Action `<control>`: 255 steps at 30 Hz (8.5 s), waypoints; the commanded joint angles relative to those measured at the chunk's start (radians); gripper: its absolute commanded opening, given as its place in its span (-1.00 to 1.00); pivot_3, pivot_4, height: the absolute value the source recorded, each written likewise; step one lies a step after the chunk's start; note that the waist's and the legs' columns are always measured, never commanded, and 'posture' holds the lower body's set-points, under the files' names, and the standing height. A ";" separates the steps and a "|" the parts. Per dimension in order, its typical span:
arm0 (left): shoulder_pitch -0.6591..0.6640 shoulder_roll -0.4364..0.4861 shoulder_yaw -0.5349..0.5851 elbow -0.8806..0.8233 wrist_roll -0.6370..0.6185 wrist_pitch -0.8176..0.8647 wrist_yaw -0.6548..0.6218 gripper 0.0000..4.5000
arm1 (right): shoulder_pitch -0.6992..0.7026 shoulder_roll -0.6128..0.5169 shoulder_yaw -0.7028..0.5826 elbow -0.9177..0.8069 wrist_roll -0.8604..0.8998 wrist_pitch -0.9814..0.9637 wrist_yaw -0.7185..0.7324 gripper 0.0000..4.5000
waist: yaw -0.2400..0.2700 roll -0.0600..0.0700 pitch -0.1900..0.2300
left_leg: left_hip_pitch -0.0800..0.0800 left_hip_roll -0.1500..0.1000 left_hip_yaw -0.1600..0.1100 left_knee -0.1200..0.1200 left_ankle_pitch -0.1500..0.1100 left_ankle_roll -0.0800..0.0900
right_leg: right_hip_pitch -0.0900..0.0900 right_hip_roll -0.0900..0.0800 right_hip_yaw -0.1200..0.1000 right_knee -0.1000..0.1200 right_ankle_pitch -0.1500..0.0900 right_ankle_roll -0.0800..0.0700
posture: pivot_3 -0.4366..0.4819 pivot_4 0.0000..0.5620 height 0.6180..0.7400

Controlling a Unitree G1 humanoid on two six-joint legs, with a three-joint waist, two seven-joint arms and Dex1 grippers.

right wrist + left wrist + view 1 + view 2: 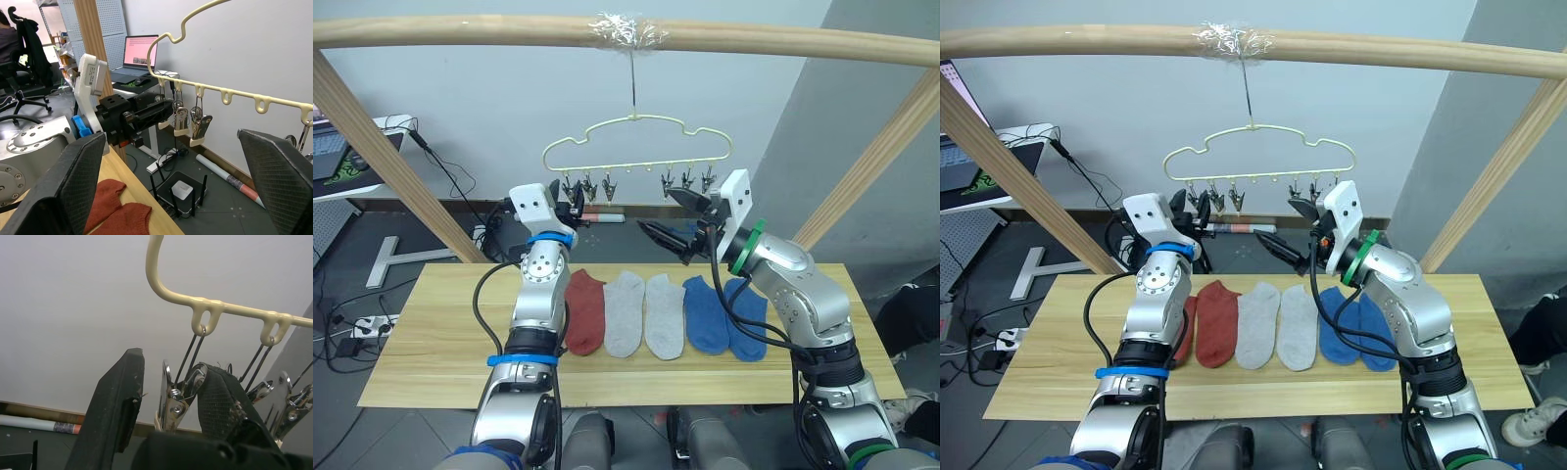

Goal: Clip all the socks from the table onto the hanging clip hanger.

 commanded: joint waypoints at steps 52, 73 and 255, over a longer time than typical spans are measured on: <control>0.050 0.122 0.048 -0.119 -0.151 0.167 -0.228 -0.99 | 0.230 -0.158 -0.001 0.197 -0.254 -0.096 -0.103 1.00 | -0.004 0.000 -0.001 | 0.002 0.000 0.002 0.000 0.000 0.000 | 0.000 0.000 0.002 0.002 0.000 0.000 | -0.13 -0.29 1.00; 0.062 0.124 0.051 -0.158 -0.154 0.212 -0.222 -0.99 | 0.181 -0.125 -0.070 0.643 -0.332 -0.159 -0.148 1.00 | -0.018 0.000 -0.001 | 0.004 0.000 0.004 0.000 0.000 0.000 | 0.001 0.001 0.004 0.002 0.001 0.001 | -0.09 -0.26 1.00; 0.064 0.014 -0.062 -0.229 -0.045 0.135 -0.168 -0.10 | 0.045 -0.096 -0.093 -0.162 0.113 0.060 0.039 1.00 | 0.004 -0.002 0.013 | -0.004 0.000 -0.001 0.004 0.001 -0.003 | -0.002 -0.001 -0.001 0.003 0.004 -0.003 | -0.16 -0.39 1.00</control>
